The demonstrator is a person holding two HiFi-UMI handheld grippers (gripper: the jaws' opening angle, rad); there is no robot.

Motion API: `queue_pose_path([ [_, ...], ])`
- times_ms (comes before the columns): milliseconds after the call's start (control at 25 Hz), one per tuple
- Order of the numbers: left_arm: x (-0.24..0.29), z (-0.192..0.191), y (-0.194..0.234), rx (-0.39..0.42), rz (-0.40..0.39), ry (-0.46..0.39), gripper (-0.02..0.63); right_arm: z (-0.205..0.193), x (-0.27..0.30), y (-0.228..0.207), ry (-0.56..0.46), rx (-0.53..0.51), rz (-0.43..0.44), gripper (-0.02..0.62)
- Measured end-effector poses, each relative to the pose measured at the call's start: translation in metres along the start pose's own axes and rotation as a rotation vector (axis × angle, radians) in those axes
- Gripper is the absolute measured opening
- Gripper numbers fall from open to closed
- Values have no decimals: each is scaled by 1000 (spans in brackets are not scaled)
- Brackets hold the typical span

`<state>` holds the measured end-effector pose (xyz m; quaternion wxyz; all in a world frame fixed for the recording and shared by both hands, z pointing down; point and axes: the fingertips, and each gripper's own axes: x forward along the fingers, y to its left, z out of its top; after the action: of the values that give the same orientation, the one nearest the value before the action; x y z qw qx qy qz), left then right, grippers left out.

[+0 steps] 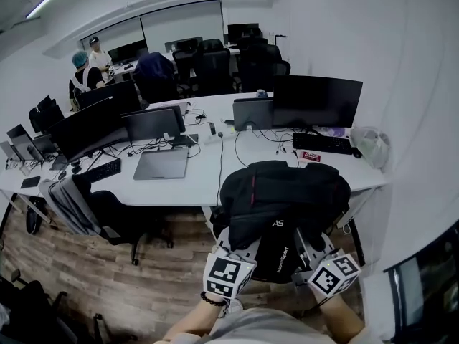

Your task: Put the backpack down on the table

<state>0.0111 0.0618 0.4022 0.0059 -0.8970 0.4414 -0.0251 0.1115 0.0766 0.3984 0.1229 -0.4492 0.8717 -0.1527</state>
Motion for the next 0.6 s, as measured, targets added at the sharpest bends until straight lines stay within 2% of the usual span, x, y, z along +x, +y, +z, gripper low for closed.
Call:
queue_pose_path([
  [320,10,-11,58,0,-28,1,72,-13,56,5,2,-2,-30,37],
  [600,22,-14,85,-8,-17,15,72,-20,86,0,29,29,-26,35],
])
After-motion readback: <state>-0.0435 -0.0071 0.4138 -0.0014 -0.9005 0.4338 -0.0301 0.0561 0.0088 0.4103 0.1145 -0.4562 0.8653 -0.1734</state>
